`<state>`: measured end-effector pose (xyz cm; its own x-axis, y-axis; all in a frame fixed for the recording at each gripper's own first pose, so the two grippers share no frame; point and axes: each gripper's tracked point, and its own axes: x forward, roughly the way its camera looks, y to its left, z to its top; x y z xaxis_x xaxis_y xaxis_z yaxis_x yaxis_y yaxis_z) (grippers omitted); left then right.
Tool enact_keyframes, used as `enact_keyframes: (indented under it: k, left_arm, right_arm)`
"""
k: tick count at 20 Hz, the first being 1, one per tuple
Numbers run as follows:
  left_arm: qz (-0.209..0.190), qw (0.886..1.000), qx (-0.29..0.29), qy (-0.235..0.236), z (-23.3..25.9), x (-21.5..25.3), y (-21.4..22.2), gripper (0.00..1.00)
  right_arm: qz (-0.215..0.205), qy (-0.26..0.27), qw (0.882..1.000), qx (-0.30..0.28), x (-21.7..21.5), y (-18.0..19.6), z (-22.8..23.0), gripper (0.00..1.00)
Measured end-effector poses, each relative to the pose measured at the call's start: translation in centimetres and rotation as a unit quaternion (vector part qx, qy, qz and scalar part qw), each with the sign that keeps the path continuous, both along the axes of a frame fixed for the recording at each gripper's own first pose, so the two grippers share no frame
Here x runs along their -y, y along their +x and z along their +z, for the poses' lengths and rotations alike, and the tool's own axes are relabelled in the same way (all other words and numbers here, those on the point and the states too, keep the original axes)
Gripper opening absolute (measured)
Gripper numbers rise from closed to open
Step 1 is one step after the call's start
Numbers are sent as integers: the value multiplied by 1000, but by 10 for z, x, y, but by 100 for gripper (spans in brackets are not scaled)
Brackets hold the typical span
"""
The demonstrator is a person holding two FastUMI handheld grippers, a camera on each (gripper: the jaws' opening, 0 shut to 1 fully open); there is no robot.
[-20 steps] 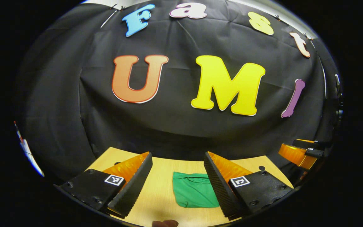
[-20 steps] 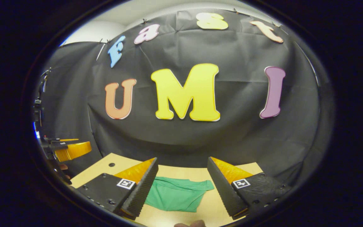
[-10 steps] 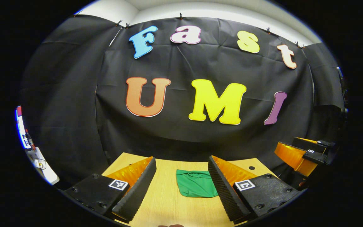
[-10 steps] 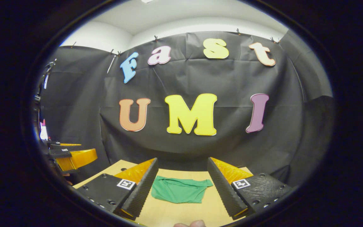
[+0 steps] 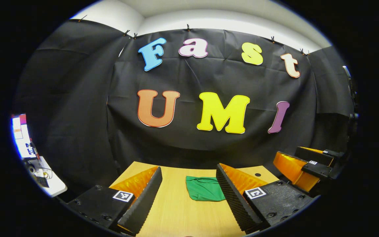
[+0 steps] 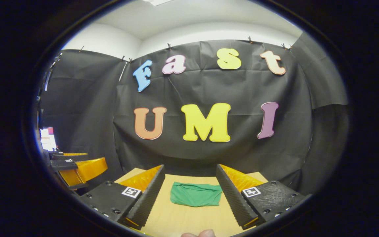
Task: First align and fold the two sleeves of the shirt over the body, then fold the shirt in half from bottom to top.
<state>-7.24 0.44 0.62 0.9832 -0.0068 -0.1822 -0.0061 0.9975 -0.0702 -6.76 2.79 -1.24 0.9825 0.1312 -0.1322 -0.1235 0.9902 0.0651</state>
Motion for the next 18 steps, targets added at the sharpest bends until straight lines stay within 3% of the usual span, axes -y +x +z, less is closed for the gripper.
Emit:
enact_keyframes:
  k: [9,15,17,18]
  left_arm:
    - [11,1000,17,9,17,-9,10,100]
    - [20,999,21,23,22,-19,23,99]
    - [25,999,25,28,25,-22,25,100]
    - [27,999,28,30,26,-22,27,100]
  right_arm:
    - [0,16,1000,1,4,15,12,92]
    - [21,11,1000,3,-11,33,19,100]
    - [31,23,999,12,-21,37,23,91]
    - [39,25,999,11,-26,39,22,100]
